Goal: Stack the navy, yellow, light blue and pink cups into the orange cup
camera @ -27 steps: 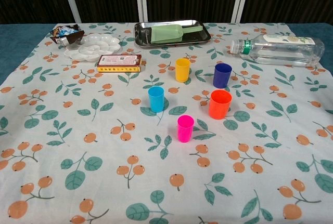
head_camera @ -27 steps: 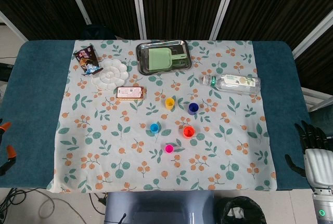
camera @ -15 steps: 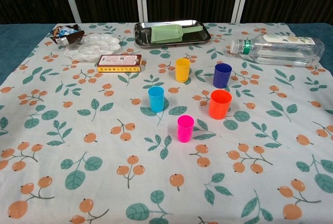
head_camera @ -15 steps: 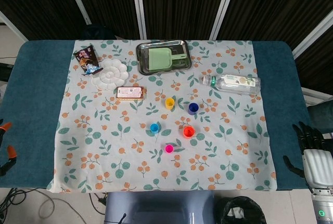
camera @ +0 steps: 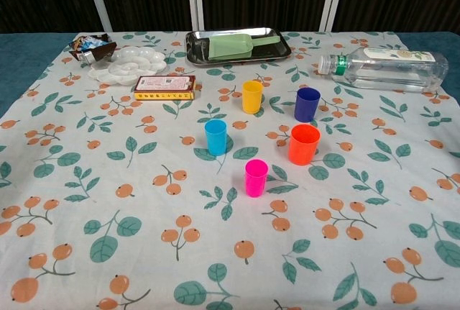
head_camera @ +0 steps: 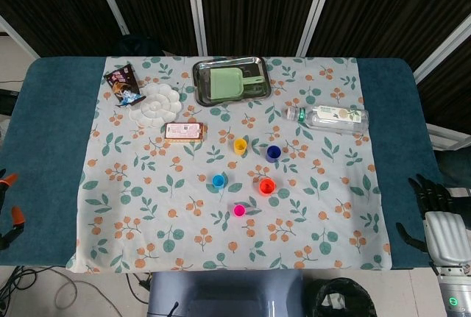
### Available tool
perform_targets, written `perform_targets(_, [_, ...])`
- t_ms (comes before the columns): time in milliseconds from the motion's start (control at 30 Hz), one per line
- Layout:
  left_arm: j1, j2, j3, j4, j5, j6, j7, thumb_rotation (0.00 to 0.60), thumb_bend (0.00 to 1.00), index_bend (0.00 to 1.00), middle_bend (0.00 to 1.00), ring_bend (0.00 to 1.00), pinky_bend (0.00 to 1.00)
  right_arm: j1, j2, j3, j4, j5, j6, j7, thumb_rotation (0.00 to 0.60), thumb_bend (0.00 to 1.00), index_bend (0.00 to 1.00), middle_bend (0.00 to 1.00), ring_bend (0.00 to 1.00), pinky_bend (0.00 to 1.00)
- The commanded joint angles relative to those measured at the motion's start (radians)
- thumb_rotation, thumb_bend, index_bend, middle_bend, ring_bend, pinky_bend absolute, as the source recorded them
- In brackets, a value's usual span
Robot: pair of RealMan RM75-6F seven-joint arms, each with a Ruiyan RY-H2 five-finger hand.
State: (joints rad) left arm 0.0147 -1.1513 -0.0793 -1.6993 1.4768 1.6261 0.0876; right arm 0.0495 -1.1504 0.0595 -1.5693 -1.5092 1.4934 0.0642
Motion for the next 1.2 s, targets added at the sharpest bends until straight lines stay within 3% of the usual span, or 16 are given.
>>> perform_targets(33, [0.000, 0.000, 0.000, -0.001, 0.001, 0.001, 0.000, 0.600, 0.61, 0.17, 0.08, 0.00, 0.00, 0.002, 0.005, -0.003, -0.006, 0.004, -0.009, 0.004, 0.600, 0.37, 0.00, 0.00, 0.02, 0.06])
perform_targets(200, [0.000, -0.002, 0.002, -0.003, 0.002, -0.001, 0.001, 0.600, 0.61, 0.17, 0.08, 0.00, 0.00, 0.006, 0.017, -0.004, -0.020, -0.002, -0.017, 0.032, 0.600, 0.37, 0.00, 0.00, 0.02, 0.06])
perform_targets(367, [-0.004, -0.005, 0.006, -0.001, 0.000, -0.013, 0.009, 0.600, 0.61, 0.17, 0.08, 0.00, 0.00, 0.039, 0.043, 0.029, -0.034, 0.025, -0.058, 0.104, 0.600, 0.37, 0.00, 0.00, 0.02, 0.05])
perform_targets(767, [-0.002, -0.007, 0.003, -0.004, -0.001, -0.005, 0.024, 0.600, 0.61, 0.18, 0.08, 0.00, 0.00, 0.371, 0.241, 0.123, -0.066, 0.099, -0.572, 0.101, 0.600, 0.37, 0.00, 0.00, 0.02, 0.06])
perform_targets(967, [-0.003, -0.005, 0.001, -0.001, -0.005, -0.007, 0.020, 0.600, 0.61, 0.18, 0.08, 0.00, 0.00, 0.509, 0.214, 0.161, -0.069, 0.194, -0.756, 0.021, 0.600, 0.34, 0.00, 0.00, 0.02, 0.05])
perform_targets(1200, [-0.003, -0.004, -0.003, 0.001, -0.013, -0.010, 0.012, 0.600, 0.61, 0.18, 0.08, 0.00, 0.00, 0.636, 0.124, 0.173, -0.029, 0.328, -0.867, -0.135, 0.600, 0.33, 0.00, 0.00, 0.01, 0.05])
